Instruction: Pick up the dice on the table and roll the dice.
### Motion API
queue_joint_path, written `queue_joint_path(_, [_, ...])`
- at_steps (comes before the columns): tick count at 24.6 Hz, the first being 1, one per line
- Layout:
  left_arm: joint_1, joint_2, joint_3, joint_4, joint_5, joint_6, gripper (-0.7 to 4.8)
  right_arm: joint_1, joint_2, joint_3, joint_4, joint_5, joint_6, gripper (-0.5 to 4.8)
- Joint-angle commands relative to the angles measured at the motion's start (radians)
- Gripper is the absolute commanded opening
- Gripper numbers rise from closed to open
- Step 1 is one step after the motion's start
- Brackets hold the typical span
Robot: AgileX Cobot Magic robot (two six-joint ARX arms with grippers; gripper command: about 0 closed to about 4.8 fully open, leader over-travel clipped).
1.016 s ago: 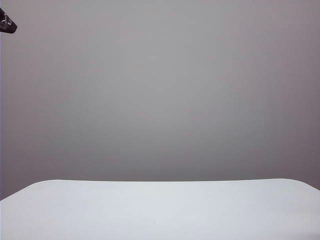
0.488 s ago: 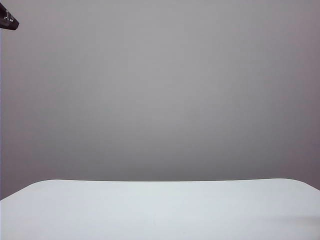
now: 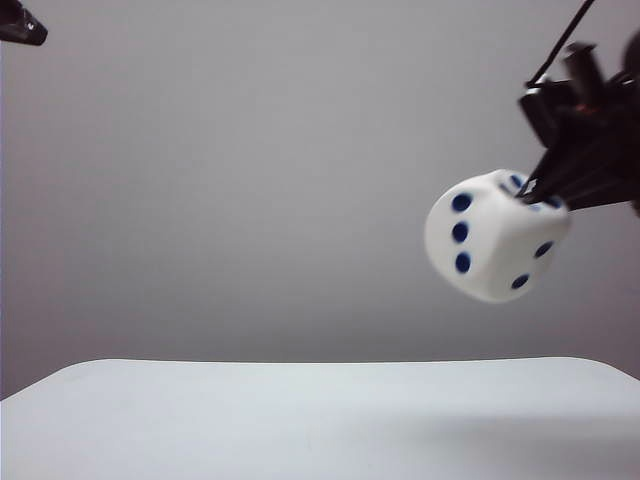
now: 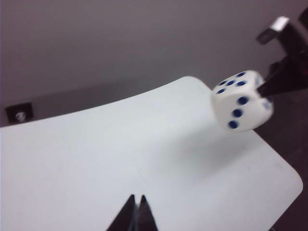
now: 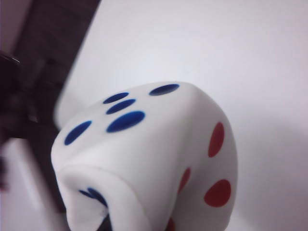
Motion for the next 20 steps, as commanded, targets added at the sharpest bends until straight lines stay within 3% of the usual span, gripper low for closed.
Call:
queue_joint_path(1, [0.0,0.0,0.006,0.031,0.014,-0.019,-0.04,0.092,-0.003,0.003,0.1,0.19,0.02,0.22])
queue_joint_path(9, [0.0,0.032,0.006,0.031,0.014,-0.02,-0.04,0.253,-0.003,0.002,0.237,0.269,0.026,0.22])
queue_joint_path(16, [0.0,0.032,0.006,0.033,0.014,-0.019,-0.04,0.251,-0.039,0.004,0.353,0.141,0.026,0.24])
queue_joint_path(18, [0.0,0.032,0.006,0.037,0.014,-0.02,-0.04,0.251,-0.08,0.005,0.432,0.07,0.025,0.98])
queue_joint_path(20, [0.0,0.032,0.006,0.045,0.014,-0.02,-0.04,0.251,-0.142,0.016,0.522,0.024,0.025,2.55])
